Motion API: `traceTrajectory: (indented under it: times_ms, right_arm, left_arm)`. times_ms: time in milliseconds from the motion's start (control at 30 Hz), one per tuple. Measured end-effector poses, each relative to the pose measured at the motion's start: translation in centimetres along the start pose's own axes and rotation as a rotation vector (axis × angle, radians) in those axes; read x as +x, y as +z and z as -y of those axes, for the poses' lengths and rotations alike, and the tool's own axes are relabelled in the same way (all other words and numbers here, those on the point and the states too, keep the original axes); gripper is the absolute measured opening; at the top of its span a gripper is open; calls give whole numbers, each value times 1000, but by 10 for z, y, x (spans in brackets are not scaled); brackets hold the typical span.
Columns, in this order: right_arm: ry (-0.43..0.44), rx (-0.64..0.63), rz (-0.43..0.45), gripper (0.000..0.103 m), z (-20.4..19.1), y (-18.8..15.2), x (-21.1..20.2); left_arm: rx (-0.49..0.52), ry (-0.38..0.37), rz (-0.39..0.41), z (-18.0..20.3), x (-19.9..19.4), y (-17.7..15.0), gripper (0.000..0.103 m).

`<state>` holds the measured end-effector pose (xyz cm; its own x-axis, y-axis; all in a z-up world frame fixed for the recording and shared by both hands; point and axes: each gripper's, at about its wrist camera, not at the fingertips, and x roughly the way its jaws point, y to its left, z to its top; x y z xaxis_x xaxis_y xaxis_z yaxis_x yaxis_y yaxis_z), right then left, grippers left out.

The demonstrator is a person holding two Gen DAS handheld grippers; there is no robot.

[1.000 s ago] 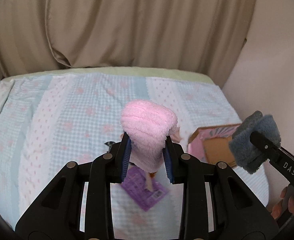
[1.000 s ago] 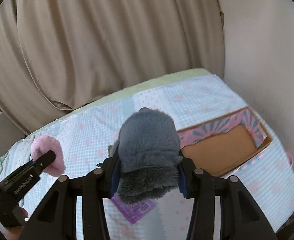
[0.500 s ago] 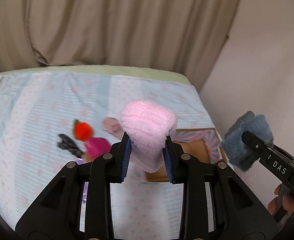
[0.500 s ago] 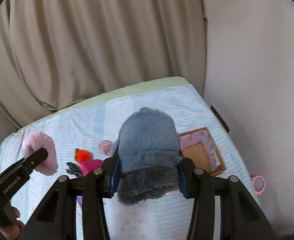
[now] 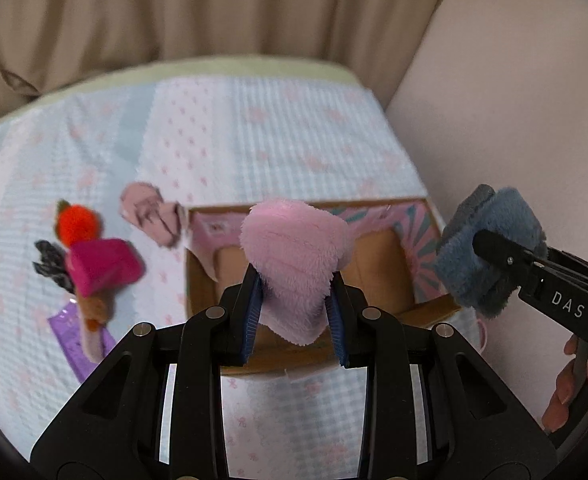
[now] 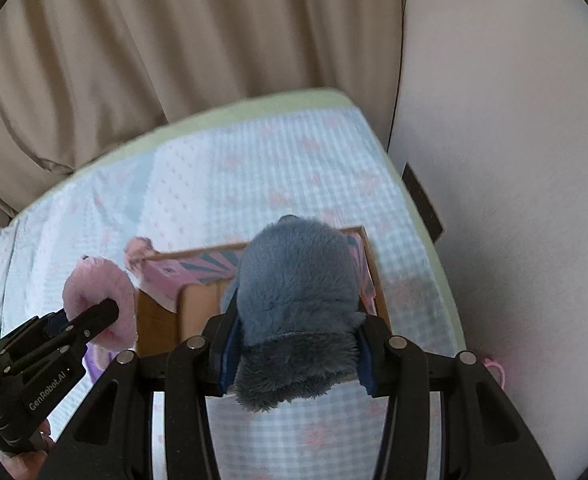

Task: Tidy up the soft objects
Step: 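Carry both hats over the box and open both tools to drop them inside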

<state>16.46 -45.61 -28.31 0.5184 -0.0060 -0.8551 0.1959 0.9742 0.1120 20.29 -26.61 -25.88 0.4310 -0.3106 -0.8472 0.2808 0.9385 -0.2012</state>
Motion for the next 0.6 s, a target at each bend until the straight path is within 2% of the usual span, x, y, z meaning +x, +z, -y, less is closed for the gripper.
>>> traceTrajectory:
  times_ms: [133, 267, 467, 533, 567, 600]
  right_arm:
    - [20, -9, -115, 43, 14, 2, 51]
    - [27, -46, -192, 43, 22, 1, 87]
    - [53, -71, -266, 44, 24, 5, 123]
    - [44, -70, -283, 53, 23, 7, 131]
    - [40, -73, -281, 68, 22, 8, 134]
    - [51, -69, -277, 98, 24, 9, 137]
  left_arm:
    - [-7, 17, -113, 1, 55, 2, 27]
    - [8, 27, -203, 4, 101, 3, 27]
    - [75, 46, -313, 7, 142, 0, 27]
    - [84, 30, -337, 8, 149, 0, 53]
    - [93, 31, -347, 11, 151, -1, 91]
    - [104, 46, -354, 12, 152, -2, 102]
